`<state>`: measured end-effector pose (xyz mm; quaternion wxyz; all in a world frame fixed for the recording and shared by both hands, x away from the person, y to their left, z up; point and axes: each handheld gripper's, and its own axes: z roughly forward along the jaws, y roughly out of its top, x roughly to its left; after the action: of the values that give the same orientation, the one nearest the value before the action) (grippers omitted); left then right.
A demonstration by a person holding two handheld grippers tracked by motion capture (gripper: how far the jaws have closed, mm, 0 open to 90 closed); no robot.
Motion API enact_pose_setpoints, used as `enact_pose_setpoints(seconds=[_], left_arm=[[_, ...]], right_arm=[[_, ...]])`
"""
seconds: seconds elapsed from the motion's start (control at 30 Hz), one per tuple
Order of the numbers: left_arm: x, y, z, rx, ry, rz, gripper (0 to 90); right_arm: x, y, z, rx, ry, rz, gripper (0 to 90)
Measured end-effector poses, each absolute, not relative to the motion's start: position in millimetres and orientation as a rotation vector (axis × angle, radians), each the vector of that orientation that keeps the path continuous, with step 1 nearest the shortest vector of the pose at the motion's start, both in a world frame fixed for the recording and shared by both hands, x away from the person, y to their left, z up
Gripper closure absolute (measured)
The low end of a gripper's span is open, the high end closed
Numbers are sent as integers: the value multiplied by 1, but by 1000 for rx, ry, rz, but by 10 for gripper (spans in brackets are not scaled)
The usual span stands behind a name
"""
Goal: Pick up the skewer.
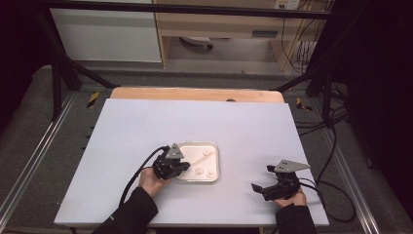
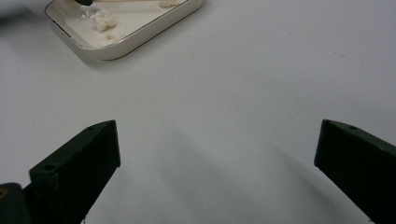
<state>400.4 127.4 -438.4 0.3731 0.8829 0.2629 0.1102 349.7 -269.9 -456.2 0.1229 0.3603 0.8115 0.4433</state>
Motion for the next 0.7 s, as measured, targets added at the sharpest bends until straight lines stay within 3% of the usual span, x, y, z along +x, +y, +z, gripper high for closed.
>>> enact_pose_setpoints(seconds=[0.7], left_arm=[[385, 133, -424, 2228, 670, 298, 885]], right_arm=[[349, -265, -454, 1019, 2371, 1273, 10]])
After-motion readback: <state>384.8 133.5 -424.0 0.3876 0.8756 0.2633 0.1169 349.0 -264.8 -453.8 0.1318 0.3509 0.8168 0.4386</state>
